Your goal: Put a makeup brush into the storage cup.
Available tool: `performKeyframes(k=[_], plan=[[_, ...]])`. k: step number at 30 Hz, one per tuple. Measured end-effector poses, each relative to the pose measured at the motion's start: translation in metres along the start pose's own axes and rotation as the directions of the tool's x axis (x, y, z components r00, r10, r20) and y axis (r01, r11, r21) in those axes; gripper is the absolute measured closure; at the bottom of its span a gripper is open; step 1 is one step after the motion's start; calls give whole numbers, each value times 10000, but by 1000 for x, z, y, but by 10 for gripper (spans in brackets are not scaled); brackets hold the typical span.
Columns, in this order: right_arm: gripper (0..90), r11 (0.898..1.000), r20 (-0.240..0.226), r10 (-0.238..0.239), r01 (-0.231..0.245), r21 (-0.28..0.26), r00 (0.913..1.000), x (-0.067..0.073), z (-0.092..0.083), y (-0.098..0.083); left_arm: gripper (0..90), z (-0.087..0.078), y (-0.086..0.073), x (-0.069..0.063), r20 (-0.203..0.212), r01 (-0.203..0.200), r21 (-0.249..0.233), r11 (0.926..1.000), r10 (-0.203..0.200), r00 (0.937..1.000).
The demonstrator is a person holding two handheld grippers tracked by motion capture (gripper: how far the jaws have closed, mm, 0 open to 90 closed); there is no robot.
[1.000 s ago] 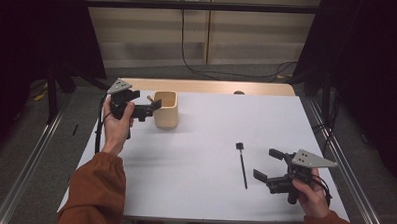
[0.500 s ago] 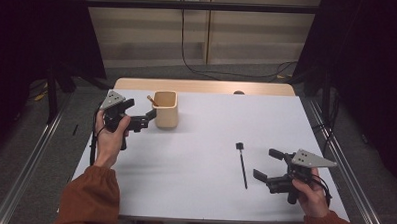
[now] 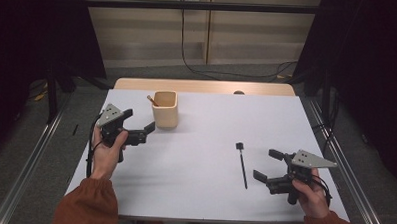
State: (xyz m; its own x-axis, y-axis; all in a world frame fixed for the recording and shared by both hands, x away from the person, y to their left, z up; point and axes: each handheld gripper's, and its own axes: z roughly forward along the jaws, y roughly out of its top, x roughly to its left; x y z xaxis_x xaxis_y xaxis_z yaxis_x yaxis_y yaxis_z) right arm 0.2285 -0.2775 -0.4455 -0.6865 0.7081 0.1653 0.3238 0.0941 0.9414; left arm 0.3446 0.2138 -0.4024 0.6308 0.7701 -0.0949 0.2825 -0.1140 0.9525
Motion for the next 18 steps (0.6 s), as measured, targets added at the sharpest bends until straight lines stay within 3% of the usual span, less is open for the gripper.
performKeyframes(k=[12, 18], plan=[[13, 10000, 53, 54, -54, -9, 10000, -2, 2, 0, 15, -19, -10, -12, 230, 63, 122, 9999, -66, 9997], [14, 9998, 190, 200, -201, 33, 9996, -5, 4, 0, 15, -31, -16, -9, -98, 270, -19, 9996, -270, 9996]])
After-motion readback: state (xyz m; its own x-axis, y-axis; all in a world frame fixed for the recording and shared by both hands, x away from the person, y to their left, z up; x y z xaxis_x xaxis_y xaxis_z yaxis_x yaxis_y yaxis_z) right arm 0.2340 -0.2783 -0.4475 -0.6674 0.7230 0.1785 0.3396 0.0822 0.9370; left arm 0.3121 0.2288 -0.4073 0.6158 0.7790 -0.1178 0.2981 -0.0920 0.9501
